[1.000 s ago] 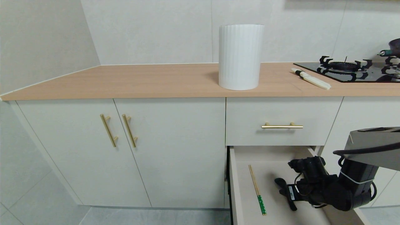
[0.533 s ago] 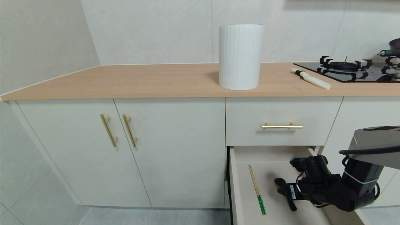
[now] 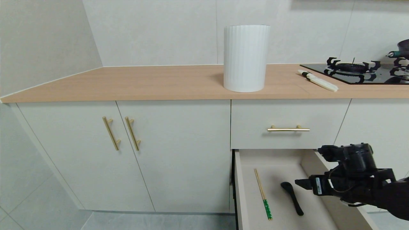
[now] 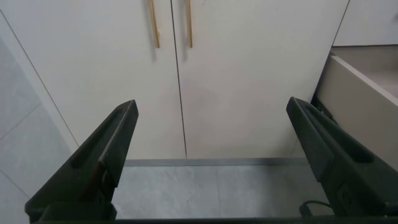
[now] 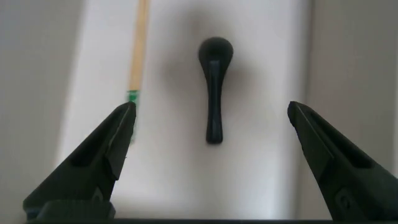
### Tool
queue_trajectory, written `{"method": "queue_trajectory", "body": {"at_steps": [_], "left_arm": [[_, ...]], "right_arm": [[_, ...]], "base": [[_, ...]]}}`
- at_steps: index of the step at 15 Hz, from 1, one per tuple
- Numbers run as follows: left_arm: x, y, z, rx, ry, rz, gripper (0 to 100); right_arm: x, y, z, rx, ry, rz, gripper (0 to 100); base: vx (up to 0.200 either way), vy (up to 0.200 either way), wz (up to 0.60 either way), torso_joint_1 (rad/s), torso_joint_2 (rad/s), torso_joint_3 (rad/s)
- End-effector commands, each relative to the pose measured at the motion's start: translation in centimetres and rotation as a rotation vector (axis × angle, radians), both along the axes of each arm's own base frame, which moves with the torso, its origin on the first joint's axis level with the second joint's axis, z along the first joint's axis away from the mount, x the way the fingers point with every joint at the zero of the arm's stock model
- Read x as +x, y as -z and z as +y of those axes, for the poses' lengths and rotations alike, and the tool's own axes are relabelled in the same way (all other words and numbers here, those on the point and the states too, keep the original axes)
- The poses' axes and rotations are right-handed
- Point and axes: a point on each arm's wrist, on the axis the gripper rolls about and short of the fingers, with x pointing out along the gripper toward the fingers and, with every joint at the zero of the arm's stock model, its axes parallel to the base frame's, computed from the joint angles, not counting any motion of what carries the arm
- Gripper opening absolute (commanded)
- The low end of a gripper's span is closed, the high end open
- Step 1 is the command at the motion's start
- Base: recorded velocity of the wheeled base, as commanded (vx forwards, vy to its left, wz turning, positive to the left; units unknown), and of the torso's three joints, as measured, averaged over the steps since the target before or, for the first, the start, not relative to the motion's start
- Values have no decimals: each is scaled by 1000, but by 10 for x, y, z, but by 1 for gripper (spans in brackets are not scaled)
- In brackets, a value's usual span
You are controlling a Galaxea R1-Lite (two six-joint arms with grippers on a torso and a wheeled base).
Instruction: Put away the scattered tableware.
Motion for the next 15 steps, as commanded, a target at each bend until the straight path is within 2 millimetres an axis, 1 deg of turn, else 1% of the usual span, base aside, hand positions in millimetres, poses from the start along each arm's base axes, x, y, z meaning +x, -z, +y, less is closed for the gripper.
{"method": "queue_trajectory", "body": {"at_steps": [1,3,5,8,10,15], "left_arm": [[0,0,0,0,1,0,100],[0,0,0,0,-1,0,100],[0,0,0,-2,1,0,100],[0,0,0,-2,-1,0,100],[0,0,0,-2,-1,0,100],[0,0,0,-2,1,0,100]], "right_arm": [[-40,-42,-7,37,-36,-93,100],[-55,-57,-6,39,-57,-103,100],[-69,-68,2,45,-110,-123,100],[-81,-73,8,47,-161,-121,100],[-88,-75,11,47,-188,-113,100],[-94,-73,14,30,-221,-83,100]], "base": [[0,0,0,0,0,0],[0,0,0,0,0,0],[0,0,0,0,0,0],[0,0,0,0,0,0],[-200,0,0,7,0,2],[-200,0,0,1,0,2]]}}
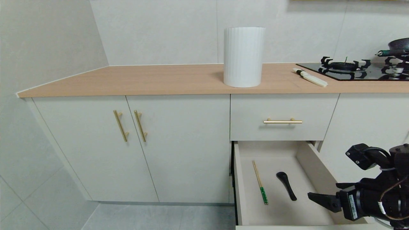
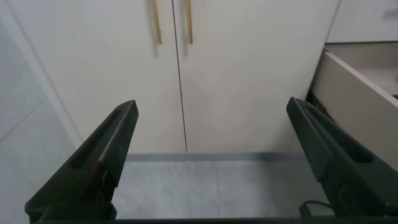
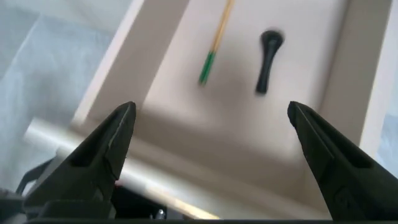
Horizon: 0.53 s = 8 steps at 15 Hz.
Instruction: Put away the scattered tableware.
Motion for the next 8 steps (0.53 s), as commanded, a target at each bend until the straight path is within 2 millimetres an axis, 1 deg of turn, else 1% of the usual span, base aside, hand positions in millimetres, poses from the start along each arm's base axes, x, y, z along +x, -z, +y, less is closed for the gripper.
{"method": "queue_trajectory", "body": {"at_steps": [1,3,6,8], "left_arm": [[0,0,0,0,-1,0,100],[0,0,0,0,-1,0,100],[0,0,0,0,-1,0,100],[0,0,0,0,0,0,100]], "right_arm": [[-3,-1,2,2,-15,-3,100],[-11,1,6,-13,-61,38,100],[-22,9,16,12,-209,153,100],[-25,17,21,38,-296,246,100]], "base": [[-200,0,0,2,2,2],[0,0,0,0,0,0],[0,0,0,0,0,0],[0,0,0,0,0,0]]}}
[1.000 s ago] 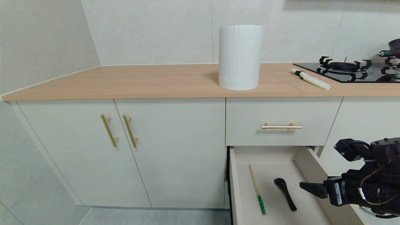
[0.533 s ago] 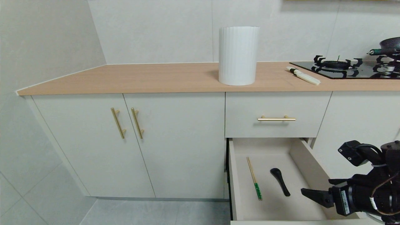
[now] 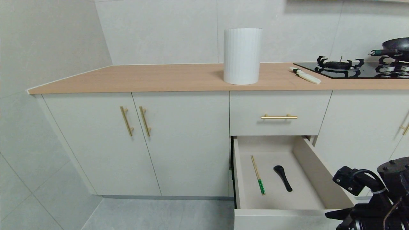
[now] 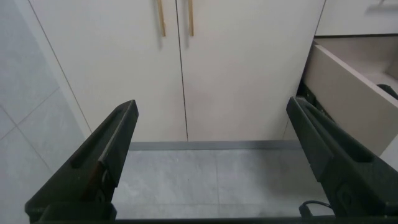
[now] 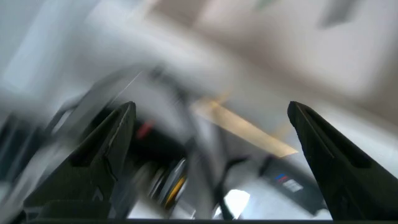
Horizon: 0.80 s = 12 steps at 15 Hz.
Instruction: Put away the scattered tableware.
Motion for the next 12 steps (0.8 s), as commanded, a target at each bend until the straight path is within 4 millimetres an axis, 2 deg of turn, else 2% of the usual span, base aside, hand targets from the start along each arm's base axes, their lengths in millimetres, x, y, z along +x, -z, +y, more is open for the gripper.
{"method": "queue_trajectory", "body": {"at_steps": [1,6,12], "left_arm": [[0,0,0,0,1,0,100],[0,0,0,0,1,0,100],[0,0,0,0,-1,0,100]], "right_arm": [[-1,8,6,2,-58,66,100],[12,33,18,-68,-68,191,100],[40,46,30,-202,172,198,100]], "base": [[0,0,0,0,0,0],[0,0,0,0,0,0],[0,0,0,0,0,0]]}}
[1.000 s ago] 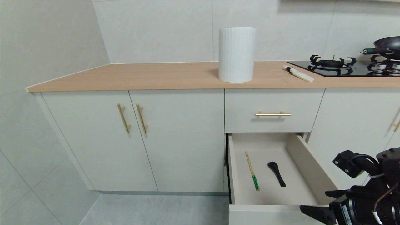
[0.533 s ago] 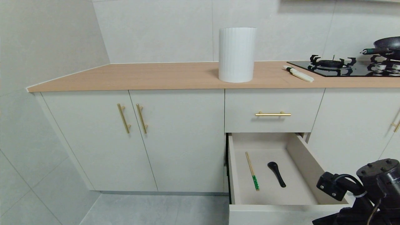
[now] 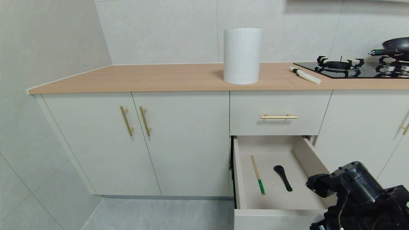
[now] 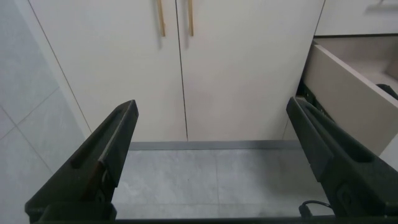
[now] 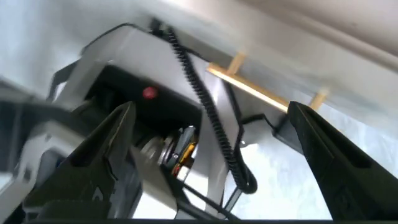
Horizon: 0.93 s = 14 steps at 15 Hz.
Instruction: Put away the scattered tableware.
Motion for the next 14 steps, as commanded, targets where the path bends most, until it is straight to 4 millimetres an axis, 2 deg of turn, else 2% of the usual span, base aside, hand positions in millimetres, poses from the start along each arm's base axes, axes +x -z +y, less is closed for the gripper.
{"method": "queue_trajectory", "body": {"at_steps": [1,7,14], "left_arm": [[0,0,0,0,-1,0,100],[0,0,0,0,1,0,100],[0,0,0,0,1,0,100]], "right_arm": [[13,13,6,-76,69,23,100],[43,22,19,-134,329,-19,100],[63,26,20,-153,461,-114,100]], "base": [[0,0,0,0,0,0],[0,0,0,0,0,0],[0,0,0,0,0,0]]}}
